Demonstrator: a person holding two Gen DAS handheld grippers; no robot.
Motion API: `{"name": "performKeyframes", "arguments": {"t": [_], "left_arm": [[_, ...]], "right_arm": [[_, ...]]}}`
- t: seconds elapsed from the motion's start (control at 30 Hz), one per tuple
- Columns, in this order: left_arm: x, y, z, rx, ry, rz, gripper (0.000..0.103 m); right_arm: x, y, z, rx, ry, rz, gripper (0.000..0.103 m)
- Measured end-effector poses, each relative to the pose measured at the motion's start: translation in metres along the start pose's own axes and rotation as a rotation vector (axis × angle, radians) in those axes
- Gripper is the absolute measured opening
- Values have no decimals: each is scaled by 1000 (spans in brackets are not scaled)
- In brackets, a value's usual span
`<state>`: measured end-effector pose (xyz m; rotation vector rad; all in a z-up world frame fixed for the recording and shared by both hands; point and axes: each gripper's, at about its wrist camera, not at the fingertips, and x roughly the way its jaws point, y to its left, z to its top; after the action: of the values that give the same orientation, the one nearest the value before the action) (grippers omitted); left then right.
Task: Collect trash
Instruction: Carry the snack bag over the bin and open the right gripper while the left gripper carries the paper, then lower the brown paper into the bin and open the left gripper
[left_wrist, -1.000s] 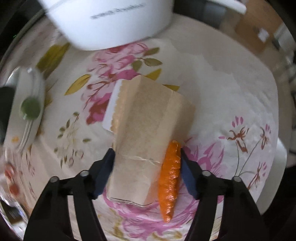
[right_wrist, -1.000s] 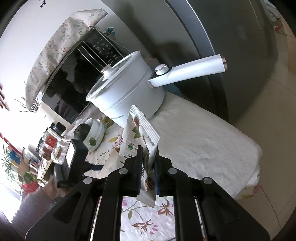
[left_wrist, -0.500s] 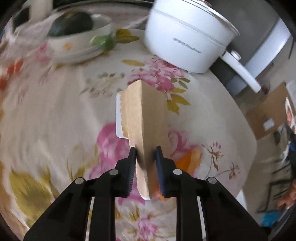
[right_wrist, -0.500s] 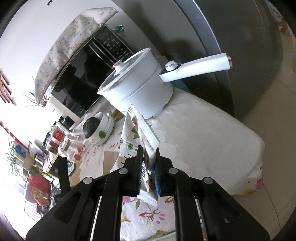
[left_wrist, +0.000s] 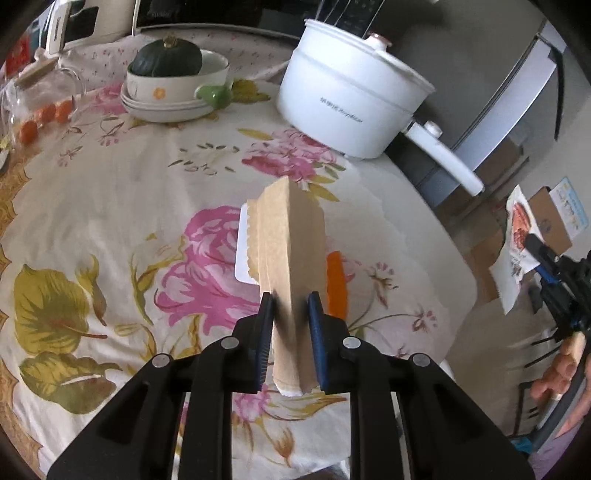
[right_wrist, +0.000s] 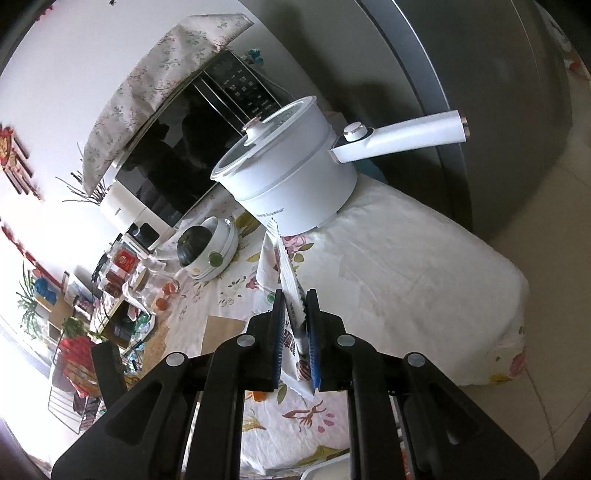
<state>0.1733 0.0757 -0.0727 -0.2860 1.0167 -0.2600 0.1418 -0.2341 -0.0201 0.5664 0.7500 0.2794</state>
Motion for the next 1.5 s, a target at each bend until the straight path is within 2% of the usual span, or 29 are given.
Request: {"name": "performKeyframes", "arguments": {"t": [0.3, 0.6, 0.8, 0.9, 1.07, 1.1, 1.13, 1.17, 1.2, 1.33, 1.4, 1.5], "left_arm": [[-45, -29, -10, -20, -104, -94, 19], [-91, -65, -36, -10, -172, -237, 19], [-116, -85, -61, 18, -187, -308, 19], [-124, -93, -74, 34, -180, -337, 20], [-132, -107, -95, 66, -171, -372, 20], [-132, -109, -99, 72, -169, -374, 20], [-132, -111, -103, 77, -162, -380, 20], [-132, -113, -107, 80, -156, -385, 20], [-131, -115, -111, 84, -149, -388, 20], [-130, -123, -125, 107, -127, -387, 20], [-129, -127, -131, 116, -117, -385, 20], [-126, -132, -138, 131, -103, -378, 20]], "right_arm": [[-27, 7, 1, -52, -39, 19, 12], [-74, 15, -16, -169, -82, -32, 12], [-107, 16, -49, -279, -79, -119, 12], [-116, 16, -69, -312, -54, -152, 12], [-128, 13, -113, -406, -2, -259, 12], [-129, 9, -122, -410, 18, -270, 19], [-130, 7, -128, -411, 32, -270, 32], [-132, 4, -134, -409, 37, -274, 60], [-133, 2, -138, -407, 30, -285, 70], [-137, -7, -148, -398, 13, -338, 73], [-141, -12, -148, -379, -15, -372, 86], [-148, -19, -143, -350, -80, -422, 96]]}}
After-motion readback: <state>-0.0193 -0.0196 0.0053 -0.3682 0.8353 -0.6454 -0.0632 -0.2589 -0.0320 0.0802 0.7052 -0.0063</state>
